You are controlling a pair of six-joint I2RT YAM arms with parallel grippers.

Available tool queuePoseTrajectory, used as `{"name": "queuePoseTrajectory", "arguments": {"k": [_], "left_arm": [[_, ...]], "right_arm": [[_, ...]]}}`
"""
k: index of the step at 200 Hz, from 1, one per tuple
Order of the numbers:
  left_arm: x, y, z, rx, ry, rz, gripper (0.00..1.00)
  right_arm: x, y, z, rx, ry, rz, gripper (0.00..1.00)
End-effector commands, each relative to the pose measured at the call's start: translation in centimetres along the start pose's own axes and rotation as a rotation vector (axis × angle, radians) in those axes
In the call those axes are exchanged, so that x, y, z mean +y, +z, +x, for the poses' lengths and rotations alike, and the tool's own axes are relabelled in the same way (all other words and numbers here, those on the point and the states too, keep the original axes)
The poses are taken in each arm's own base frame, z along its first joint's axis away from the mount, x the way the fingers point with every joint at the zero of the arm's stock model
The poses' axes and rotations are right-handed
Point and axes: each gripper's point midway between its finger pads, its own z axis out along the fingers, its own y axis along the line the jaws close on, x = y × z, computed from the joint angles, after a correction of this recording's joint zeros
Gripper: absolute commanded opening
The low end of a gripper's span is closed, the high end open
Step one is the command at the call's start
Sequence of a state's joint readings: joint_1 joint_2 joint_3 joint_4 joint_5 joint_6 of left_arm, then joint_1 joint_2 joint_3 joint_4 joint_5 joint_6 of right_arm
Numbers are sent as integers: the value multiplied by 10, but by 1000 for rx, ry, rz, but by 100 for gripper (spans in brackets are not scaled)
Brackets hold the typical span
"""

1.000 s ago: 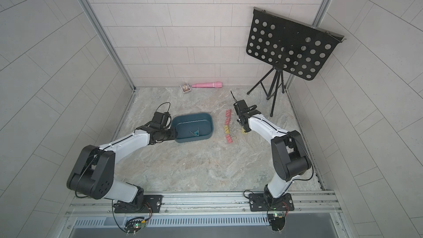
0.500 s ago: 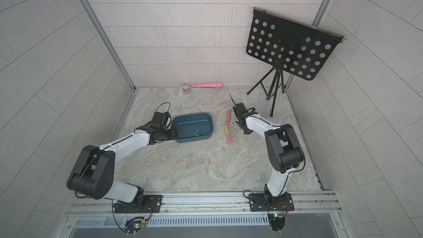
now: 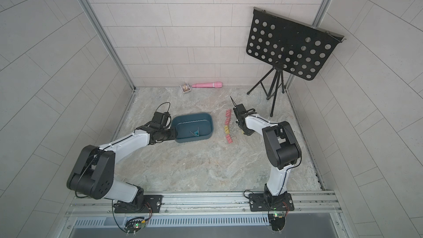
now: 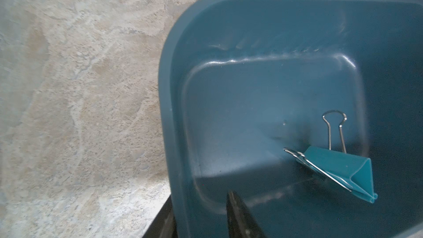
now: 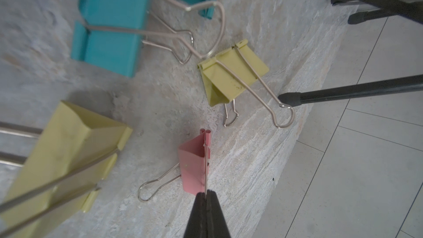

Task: Take out the binder clips from the storage box
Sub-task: Place the binder clip at the center of the board.

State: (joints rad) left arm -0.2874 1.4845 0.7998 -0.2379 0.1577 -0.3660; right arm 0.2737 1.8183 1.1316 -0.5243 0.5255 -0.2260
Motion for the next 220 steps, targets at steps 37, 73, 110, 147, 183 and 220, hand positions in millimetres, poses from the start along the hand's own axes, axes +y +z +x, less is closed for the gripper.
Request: {"name": "queuePoseTrajectory", "arguments": {"k": [37, 73, 110, 147, 183, 220], "left_arm": [[5, 2, 4, 12, -1, -10, 41], [5, 2, 5, 12, 1, -13, 41], [6, 1, 5, 9, 0, -15, 41], [5, 1, 4, 9, 0, -13, 41], [5, 1, 4, 8, -1, -12, 41], [5, 0, 3, 6, -1, -15, 41]], "right_arm": [[-3, 1, -1, 23, 29, 5, 9], [0, 2, 0, 30, 32, -9, 17], [-1, 0, -1, 25, 45, -6, 25], [-7, -8, -5, -3, 72, -11, 31], [-13, -25, -12, -50, 113, -52, 36], [-18, -51, -21, -113, 148, -131, 44]]}}
